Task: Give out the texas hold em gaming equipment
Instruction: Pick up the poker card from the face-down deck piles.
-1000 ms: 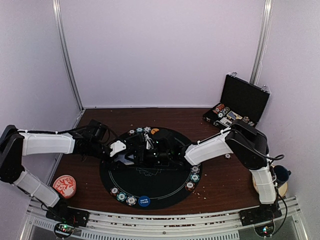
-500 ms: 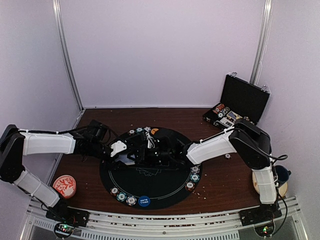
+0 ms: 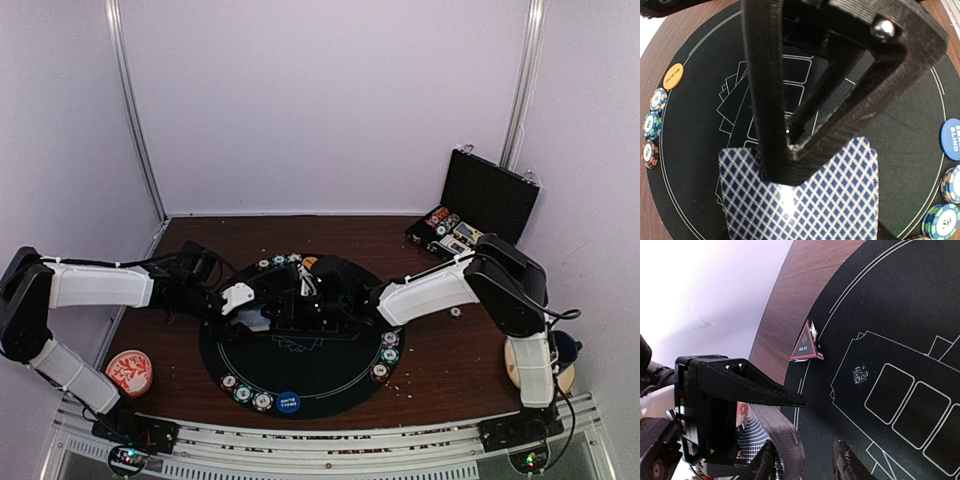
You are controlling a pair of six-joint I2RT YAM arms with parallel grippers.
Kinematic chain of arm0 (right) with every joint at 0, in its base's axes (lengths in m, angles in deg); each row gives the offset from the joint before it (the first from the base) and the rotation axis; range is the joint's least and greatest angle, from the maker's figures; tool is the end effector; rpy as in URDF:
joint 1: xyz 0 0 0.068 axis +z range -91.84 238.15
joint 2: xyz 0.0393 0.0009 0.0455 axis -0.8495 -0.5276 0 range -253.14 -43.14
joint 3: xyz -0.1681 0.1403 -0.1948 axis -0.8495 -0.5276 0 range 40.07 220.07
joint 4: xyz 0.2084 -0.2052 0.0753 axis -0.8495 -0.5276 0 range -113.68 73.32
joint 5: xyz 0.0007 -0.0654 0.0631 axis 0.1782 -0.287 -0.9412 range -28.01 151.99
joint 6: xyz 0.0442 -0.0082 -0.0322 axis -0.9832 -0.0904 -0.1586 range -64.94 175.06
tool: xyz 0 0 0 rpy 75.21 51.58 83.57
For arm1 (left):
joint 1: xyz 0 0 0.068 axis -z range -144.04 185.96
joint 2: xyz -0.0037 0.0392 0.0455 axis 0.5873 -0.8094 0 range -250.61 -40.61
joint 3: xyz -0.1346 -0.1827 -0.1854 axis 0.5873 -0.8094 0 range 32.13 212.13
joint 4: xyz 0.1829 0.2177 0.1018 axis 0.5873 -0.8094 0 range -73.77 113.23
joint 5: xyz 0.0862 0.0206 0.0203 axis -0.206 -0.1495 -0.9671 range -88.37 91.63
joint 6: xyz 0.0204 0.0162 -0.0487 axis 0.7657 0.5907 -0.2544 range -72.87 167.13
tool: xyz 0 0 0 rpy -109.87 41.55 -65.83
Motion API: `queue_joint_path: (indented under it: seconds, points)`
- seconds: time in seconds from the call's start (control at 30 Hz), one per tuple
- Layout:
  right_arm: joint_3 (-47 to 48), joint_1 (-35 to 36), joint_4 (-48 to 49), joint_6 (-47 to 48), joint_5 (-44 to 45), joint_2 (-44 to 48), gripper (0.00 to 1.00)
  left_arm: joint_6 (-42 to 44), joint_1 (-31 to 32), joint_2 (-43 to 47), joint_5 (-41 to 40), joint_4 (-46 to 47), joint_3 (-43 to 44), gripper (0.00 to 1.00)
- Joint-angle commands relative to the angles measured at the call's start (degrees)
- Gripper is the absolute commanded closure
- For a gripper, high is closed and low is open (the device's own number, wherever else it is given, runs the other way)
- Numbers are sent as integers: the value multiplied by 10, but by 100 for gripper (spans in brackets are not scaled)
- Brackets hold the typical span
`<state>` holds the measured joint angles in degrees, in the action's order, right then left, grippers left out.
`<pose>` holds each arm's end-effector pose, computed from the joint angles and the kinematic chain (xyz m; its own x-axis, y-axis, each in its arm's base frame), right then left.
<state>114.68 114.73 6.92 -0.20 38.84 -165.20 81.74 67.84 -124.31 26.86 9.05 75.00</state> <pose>0.2682 0.4332 0.1395 -0.9204 -0.0228 -0.3904 -0.3670 0.3949 0.8422 0.2529 -0.1762 0.1653 -0.1833 0.7190 -0.6704 0.9592 0.2802 0.0384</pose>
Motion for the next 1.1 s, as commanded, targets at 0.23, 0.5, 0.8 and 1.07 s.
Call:
queue_joint_path:
  seconds: [0.23, 0.5, 0.8, 1.07]
  points:
    - [57, -4, -14, 4, -22, -37, 49, 9, -1, 3, 39, -5, 20, 92]
    - [73, -2, -23, 9, -26, -56, 49, 10, -1, 4, 44, -8, 22, 92]
    - [42, 1, 3, 21, -64, -38, 48, 9, -1, -2, 41, -11, 24, 92]
    - [39, 4, 10, 18, -70, -38, 50, 8, -1, -1, 38, -9, 23, 92]
